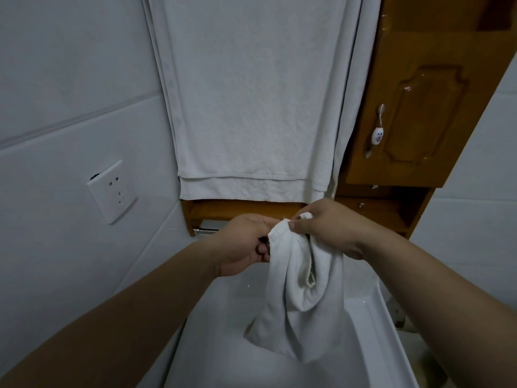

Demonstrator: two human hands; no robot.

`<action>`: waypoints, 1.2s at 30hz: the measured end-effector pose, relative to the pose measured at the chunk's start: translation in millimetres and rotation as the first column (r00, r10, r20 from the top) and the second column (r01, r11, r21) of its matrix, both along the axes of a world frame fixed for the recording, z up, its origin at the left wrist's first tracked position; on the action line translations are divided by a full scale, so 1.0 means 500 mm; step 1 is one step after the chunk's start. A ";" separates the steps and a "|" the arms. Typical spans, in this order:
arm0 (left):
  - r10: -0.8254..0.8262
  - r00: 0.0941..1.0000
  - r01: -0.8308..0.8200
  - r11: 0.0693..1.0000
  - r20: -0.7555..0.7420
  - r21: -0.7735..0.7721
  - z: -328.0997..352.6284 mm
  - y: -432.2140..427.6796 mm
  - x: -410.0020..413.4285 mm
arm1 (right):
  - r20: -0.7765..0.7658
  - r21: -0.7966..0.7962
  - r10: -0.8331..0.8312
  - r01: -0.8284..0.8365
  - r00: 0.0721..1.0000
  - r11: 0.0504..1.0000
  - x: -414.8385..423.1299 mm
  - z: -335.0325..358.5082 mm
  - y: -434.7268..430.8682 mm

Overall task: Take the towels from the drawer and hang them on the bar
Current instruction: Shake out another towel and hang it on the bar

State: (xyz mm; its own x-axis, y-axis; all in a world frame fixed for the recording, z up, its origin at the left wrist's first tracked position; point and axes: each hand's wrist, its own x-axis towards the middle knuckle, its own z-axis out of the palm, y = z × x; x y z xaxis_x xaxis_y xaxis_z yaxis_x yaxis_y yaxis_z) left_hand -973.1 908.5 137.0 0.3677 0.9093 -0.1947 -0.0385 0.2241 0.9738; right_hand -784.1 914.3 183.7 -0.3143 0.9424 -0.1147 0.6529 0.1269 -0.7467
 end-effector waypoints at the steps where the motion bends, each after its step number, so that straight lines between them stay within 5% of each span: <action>1: -0.018 1.000 0.018 1.000 -0.014 0.008 0.001 -0.002 -0.001 | 0.001 -0.005 0.005 -0.005 1.000 1.000 0.000 0.000 -0.001; 10: -0.123 0.987 0.129 0.990 0.105 -0.058 0.015 -0.010 -0.004 | 0.035 0.117 -0.049 0.045 0.998 0.992 -0.014 0.000 -0.001; 13: -0.163 0.984 0.167 0.984 -0.073 0.057 0.019 -0.008 -0.008 | 0.010 0.109 -0.057 0.056 0.998 0.992 -0.011 0.001 0.002; 19: 0.136 0.986 -0.123 0.984 -0.100 0.132 0.013 0.002 0.016 | -0.077 0.151 -0.058 0.069 0.995 0.986 -0.013 -0.003 0.006; 25: 0.308 0.919 -0.223 0.920 -0.245 0.322 0.019 -0.007 0.021 | -0.127 0.218 -0.080 0.106 0.989 0.970 -0.006 -0.005 0.010; 36: 0.373 0.928 -0.356 0.882 0.002 0.310 0.004 -0.022 0.008 | -0.212 0.242 -0.077 0.129 0.974 0.962 -0.002 -0.014 0.012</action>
State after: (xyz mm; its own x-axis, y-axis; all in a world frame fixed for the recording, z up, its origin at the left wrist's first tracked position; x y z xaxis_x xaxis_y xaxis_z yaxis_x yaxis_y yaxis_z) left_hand -969.1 897.5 139.1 -0.0046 0.9952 0.0976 -0.0046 -0.0976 0.9952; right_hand -785.3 920.6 176.5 -0.2063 0.9607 0.1858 0.5139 0.2680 -0.8149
